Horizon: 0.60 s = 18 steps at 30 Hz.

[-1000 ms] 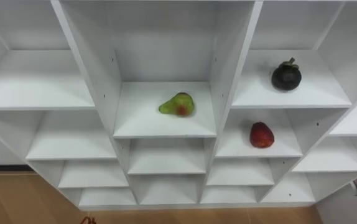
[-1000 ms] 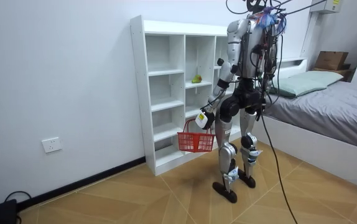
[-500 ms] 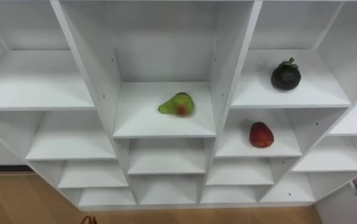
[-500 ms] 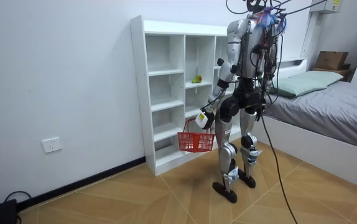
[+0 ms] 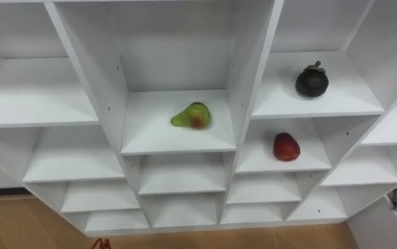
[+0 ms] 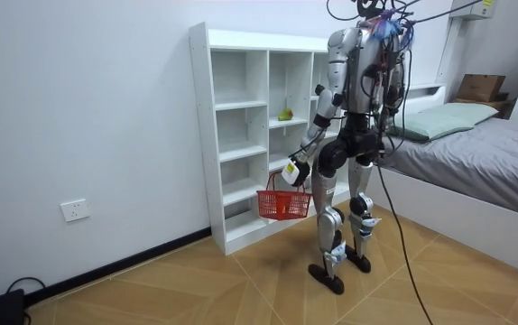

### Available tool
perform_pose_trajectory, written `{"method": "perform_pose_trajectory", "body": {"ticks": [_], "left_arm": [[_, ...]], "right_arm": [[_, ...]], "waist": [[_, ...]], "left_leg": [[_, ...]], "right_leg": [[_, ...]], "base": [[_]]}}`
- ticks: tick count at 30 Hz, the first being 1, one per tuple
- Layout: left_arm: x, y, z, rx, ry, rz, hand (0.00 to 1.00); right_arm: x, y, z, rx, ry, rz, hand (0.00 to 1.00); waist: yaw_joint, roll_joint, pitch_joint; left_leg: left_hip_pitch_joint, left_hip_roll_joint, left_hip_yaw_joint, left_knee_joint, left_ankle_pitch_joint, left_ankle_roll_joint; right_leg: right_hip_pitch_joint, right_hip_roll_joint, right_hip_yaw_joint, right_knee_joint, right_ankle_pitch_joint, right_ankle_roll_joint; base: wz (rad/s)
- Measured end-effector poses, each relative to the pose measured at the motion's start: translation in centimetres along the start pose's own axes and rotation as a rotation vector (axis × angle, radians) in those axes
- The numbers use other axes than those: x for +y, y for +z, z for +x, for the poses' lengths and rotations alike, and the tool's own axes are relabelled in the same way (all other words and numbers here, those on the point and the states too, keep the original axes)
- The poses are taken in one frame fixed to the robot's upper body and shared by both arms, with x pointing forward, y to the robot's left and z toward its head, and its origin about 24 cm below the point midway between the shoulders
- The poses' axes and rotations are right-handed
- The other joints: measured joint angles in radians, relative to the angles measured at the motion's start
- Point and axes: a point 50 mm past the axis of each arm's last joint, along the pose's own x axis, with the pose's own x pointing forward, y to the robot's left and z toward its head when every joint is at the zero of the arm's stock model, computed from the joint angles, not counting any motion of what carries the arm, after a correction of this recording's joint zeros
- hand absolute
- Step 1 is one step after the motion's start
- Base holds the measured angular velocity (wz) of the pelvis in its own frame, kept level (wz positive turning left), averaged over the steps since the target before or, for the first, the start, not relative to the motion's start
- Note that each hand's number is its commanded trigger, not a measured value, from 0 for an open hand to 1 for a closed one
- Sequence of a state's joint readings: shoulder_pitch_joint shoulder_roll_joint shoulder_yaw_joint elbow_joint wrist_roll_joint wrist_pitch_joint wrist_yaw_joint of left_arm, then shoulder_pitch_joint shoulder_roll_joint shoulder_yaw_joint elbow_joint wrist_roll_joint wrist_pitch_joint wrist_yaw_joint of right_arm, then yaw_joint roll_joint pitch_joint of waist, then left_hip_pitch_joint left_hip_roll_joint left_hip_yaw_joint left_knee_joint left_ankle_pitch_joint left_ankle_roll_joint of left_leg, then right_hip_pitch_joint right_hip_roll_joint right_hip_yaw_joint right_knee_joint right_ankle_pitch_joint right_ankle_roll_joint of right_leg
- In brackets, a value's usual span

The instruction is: Collect fruits from the closet

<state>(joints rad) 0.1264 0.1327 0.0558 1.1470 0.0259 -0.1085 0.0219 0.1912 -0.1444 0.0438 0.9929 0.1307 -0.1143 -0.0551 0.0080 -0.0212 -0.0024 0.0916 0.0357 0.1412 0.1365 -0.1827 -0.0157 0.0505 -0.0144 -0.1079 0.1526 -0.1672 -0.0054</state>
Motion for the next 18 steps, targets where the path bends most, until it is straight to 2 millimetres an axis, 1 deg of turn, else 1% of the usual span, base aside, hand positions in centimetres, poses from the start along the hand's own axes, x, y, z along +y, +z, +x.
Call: {"method": "perform_pose_trajectory", "body": {"ticks": [1,3,4,5,6,8,9,11,12,14,15,18], "left_arm": [[0.0,0.2,0.0,-0.010,0.003,0.000,1.00],[0.0,0.2,0.0,-0.013,0.007,0.000,1.00],[0.0,0.3,0.0,-0.018,0.007,-0.001,1.00],[0.0,0.4,0.0,-0.023,0.007,-0.002,1.00],[0.1,0.3,0.0,-0.024,0.007,-0.002,1.00],[0.1,0.4,0.0,-0.025,0.007,-0.001,1.00],[0.0,0.4,0.0,-0.026,0.007,-0.001,1.00],[0.0,0.5,0.0,-0.028,0.005,0.007,1.00],[-0.1,0.5,0.0,-0.027,0.004,0.009,1.00],[-0.2,0.3,0.0,-0.025,0.001,0.014,1.00],[-0.2,0.3,0.0,-0.025,0.001,0.014,1.00],[-0.3,0.4,0.0,-0.032,-0.005,0.014,1.00]], "right_arm": [[0.1,0.6,-0.1,-0.040,0.000,-0.022,0.00],[0.2,1.5,-0.3,-0.094,-0.005,-0.055,0.00],[0.2,2.3,-0.5,-0.139,-0.012,-0.069,0.00],[0.2,3.4,-0.8,-0.202,-0.021,-0.073,0.00],[0.2,4.0,-1.0,-0.234,-0.026,-0.073,0.00],[0.4,6.9,-1.7,-0.374,-0.046,-0.089,0.00],[0.4,7.5,-1.9,-0.404,-0.047,-0.088,0.00],[0.5,9.5,-2.6,-0.503,-0.064,-0.093,0.00],[0.5,10.0,-2.8,-0.529,-0.068,-0.097,0.00],[0.6,12.5,-4.2,-0.656,-0.090,-0.109,0.00],[0.6,13.1,-4.7,-0.693,-0.101,-0.119,0.00],[0.8,16.5,-7.4,-0.900,-0.162,-0.127,0.00]], "waist": [[-0.002,0.001,0.0010],[-0.005,0.001,0.0001],[-0.005,0.002,0.0007],[-0.004,0.003,0.0009],[-0.004,0.004,0.0011],[-0.005,0.007,0.0026],[-0.007,0.008,0.0030],[-0.008,0.009,0.0042],[-0.008,0.012,0.0056],[-0.011,0.017,0.0023],[-0.012,0.020,0.0030],[-0.010,0.033,-0.0012]], "left_leg": [[0.000,0.000,0.000,0.000,0.000,0.000],[0.003,0.000,0.001,0.000,0.000,0.000],[0.004,0.000,0.003,-0.001,0.000,0.000],[0.004,0.001,0.006,0.000,0.000,0.000],[0.005,0.001,0.008,0.000,0.000,0.000],[0.007,0.002,0.014,-0.001,0.000,0.000],[0.007,0.002,0.014,-0.001,0.000,0.000],[0.006,0.002,0.015,-0.001,0.000,0.000],[0.005,0.002,0.015,-0.001,-0.001,0.000],[0.001,0.003,0.023,-0.004,-0.001,0.000],[0.000,0.003,0.024,-0.005,-0.001,0.000],[0.001,0.003,0.037,-0.005,-0.001,0.000]], "right_leg": [[0.000,0.000,0.001,0.000,0.001,0.000],[0.003,0.001,0.003,0.000,0.001,0.000],[0.002,0.001,0.004,0.000,0.001,0.000],[0.002,0.001,0.009,0.000,0.001,0.000],[0.001,0.002,0.012,0.001,0.001,0.000],[-0.001,0.004,0.023,-0.002,0.001,0.000],[-0.001,0.004,0.023,-0.002,0.001,0.000],[-0.002,0.004,0.021,-0.002,0.001,0.000],[-0.003,0.004,0.021,-0.002,0.001,0.000],[-0.015,0.005,0.026,0.003,0.002,0.000],[-0.016,0.005,0.026,0.002,0.003,0.001],[-0.019,0.006,0.039,0.004,0.008,0.001]], "base": [[0.00],[-0.02],[-0.04],[-0.06],[-0.10],[-0.10],[0.00],[0.00],[0.00],[-0.09],[-0.11],[-0.13]]}}
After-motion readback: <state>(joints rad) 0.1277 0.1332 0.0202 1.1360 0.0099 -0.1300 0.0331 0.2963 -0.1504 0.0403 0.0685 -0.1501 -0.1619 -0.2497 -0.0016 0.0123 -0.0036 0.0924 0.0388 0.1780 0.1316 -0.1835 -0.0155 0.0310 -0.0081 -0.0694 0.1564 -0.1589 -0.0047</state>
